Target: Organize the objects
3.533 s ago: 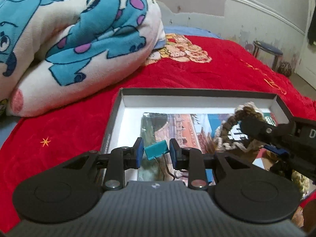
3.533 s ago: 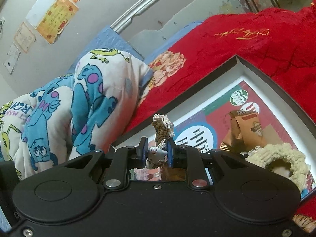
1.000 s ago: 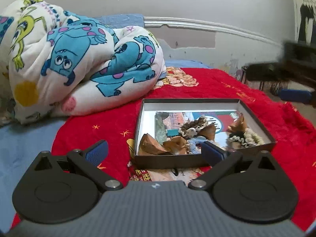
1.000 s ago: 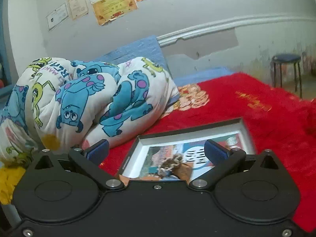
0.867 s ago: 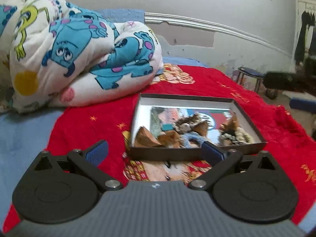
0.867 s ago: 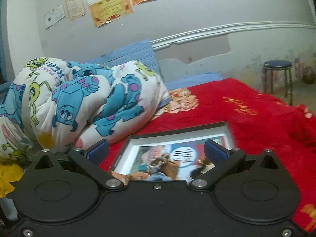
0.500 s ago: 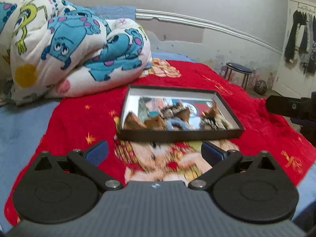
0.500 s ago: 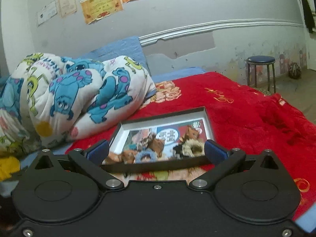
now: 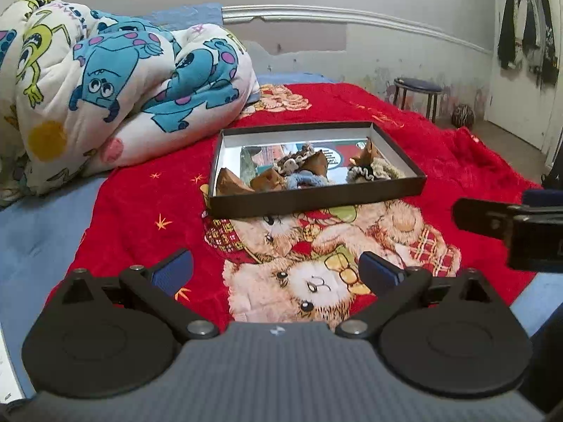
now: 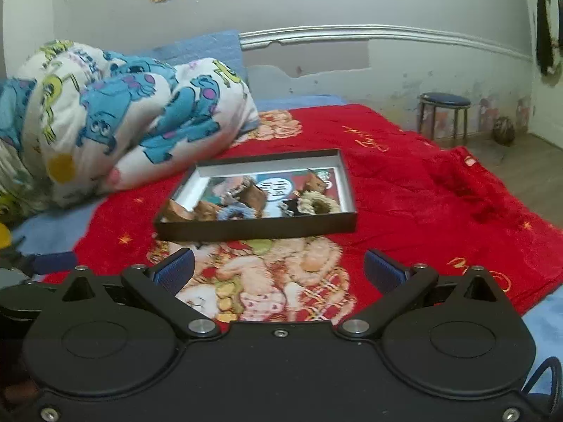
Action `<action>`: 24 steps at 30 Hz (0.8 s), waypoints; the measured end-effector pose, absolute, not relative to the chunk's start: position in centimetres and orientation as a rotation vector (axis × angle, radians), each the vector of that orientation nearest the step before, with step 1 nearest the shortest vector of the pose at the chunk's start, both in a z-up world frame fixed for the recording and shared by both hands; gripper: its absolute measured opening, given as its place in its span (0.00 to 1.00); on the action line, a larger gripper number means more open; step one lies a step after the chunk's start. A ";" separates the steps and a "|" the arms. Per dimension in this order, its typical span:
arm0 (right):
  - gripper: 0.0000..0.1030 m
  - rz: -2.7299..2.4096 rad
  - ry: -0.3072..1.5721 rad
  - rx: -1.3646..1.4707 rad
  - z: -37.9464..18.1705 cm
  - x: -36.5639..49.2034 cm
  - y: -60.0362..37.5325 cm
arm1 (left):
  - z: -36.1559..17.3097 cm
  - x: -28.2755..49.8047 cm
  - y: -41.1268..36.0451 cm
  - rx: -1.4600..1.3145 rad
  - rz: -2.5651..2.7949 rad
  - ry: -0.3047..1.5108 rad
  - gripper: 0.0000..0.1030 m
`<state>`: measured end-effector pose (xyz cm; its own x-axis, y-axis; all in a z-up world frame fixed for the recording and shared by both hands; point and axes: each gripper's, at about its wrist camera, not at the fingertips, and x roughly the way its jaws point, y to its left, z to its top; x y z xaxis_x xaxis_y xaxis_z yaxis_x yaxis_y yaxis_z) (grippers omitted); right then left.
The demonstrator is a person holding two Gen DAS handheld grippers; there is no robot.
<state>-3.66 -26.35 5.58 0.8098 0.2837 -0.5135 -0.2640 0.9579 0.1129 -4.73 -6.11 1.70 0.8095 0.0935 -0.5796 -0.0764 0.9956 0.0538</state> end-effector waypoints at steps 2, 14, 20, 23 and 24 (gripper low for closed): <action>1.00 0.303 0.548 0.010 5.4 -3.5 -25.7 | 1.4 -4.7 -6.1 0.035 0.112 0.636 1.00; 1.00 0.337 0.619 0.005 4.1 -1.3 -24.2 | 0.0 -2.8 -3.6 -0.055 0.200 0.803 1.00; 1.00 0.323 0.639 0.028 3.8 -0.6 -24.5 | 0.0 -2.8 -3.5 -0.060 0.197 0.811 1.00; 1.00 0.324 0.639 0.028 3.7 -0.6 -24.6 | 0.1 -2.7 -3.5 -0.058 0.194 0.811 1.00; 1.00 0.324 0.639 0.028 3.7 -0.6 -24.6 | 0.1 -2.7 -3.5 -0.060 0.191 0.814 1.00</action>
